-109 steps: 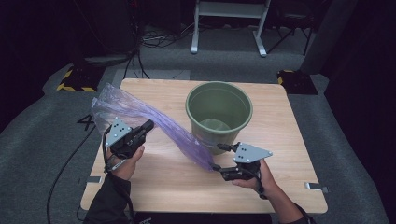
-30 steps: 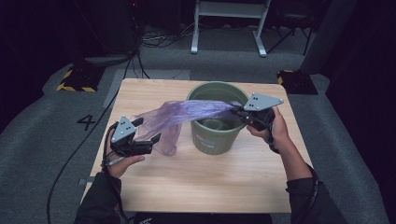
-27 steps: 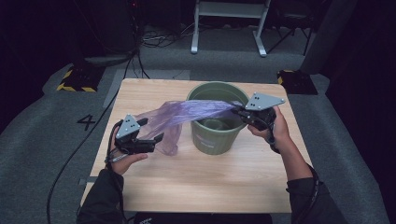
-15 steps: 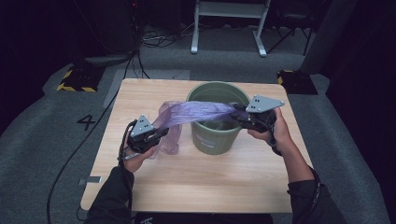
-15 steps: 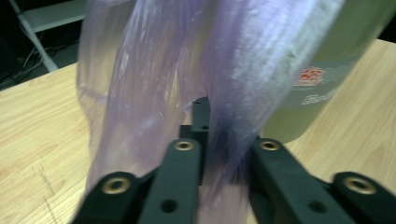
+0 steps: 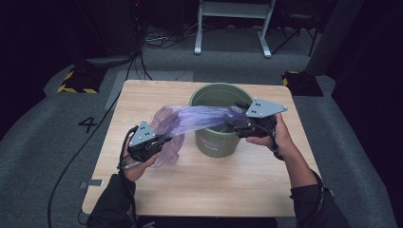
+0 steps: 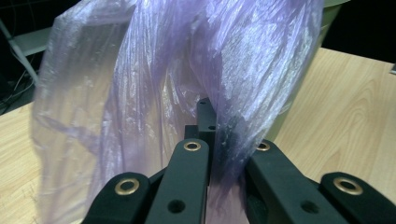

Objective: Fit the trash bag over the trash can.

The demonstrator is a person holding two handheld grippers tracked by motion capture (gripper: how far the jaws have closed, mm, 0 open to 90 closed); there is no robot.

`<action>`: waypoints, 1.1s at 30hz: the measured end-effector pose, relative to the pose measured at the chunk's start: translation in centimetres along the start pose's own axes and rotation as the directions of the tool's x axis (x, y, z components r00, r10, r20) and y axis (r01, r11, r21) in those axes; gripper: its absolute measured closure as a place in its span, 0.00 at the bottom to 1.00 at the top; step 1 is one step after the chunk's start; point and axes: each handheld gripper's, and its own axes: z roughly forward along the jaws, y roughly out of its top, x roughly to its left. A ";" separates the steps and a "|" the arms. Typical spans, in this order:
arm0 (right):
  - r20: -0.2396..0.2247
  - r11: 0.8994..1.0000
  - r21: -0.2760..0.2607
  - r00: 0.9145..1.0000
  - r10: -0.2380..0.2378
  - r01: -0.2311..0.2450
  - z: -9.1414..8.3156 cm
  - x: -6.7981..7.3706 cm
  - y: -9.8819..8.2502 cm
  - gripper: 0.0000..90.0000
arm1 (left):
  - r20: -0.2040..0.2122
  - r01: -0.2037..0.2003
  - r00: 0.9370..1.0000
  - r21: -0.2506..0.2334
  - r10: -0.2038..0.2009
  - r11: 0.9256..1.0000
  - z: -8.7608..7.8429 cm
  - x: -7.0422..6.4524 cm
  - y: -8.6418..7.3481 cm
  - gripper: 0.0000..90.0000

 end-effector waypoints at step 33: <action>-0.058 0.995 -0.073 0.995 -0.079 0.074 2.2 4.0 1.7 0.97 | 0.064 -0.042 0.997 -0.025 0.044 0.999 0.9 -4.3 2.3 0.99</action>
